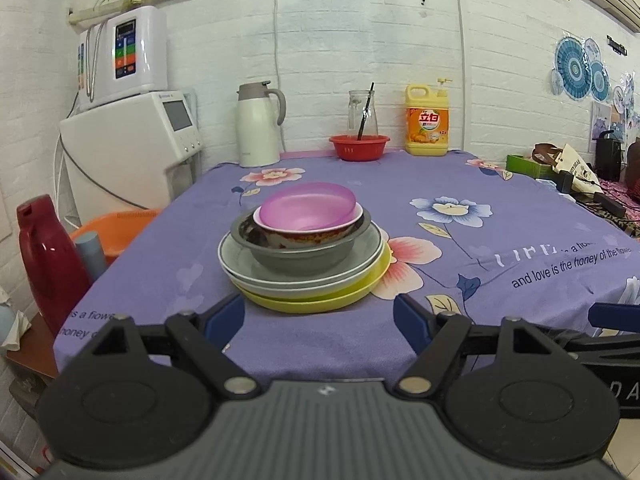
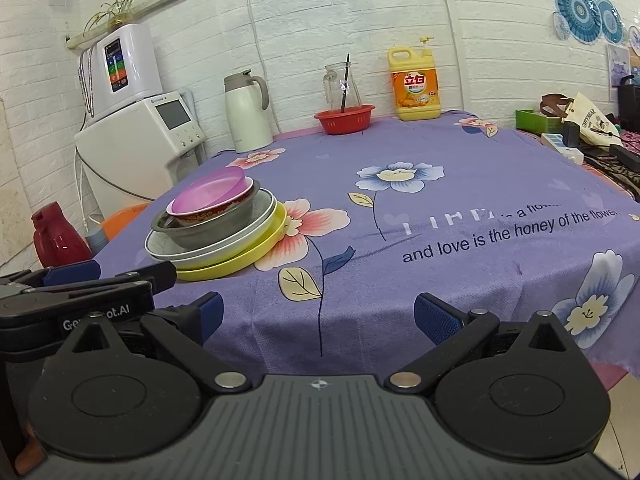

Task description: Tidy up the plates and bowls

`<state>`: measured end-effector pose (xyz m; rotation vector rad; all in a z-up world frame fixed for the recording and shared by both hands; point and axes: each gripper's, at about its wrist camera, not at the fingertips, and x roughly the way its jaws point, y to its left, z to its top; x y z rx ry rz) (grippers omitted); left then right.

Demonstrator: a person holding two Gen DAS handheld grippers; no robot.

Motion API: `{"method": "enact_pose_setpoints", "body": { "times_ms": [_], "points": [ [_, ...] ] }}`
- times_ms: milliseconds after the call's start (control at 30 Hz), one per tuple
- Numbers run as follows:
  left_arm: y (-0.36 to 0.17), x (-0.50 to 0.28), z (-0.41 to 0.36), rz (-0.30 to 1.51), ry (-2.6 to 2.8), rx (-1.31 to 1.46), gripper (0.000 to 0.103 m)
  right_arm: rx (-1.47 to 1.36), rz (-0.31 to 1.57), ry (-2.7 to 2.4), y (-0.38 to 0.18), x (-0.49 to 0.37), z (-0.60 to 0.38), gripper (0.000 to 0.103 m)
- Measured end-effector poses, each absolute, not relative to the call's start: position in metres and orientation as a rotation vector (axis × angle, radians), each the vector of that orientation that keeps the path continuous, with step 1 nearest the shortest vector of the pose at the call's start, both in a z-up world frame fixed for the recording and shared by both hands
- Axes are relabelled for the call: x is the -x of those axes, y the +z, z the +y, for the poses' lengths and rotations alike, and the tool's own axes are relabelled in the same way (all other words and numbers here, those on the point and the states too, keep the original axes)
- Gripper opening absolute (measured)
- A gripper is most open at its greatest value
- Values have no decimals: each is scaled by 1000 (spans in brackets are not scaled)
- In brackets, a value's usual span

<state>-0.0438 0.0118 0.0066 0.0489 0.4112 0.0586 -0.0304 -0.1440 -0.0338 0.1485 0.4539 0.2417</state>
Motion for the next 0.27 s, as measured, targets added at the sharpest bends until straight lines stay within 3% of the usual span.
{"method": "enact_pose_setpoints", "body": {
  "times_ms": [267],
  "points": [
    [9,46,15,386,39,-27,77,-154,468,247,-36,27,-145,103]
  ]
}}
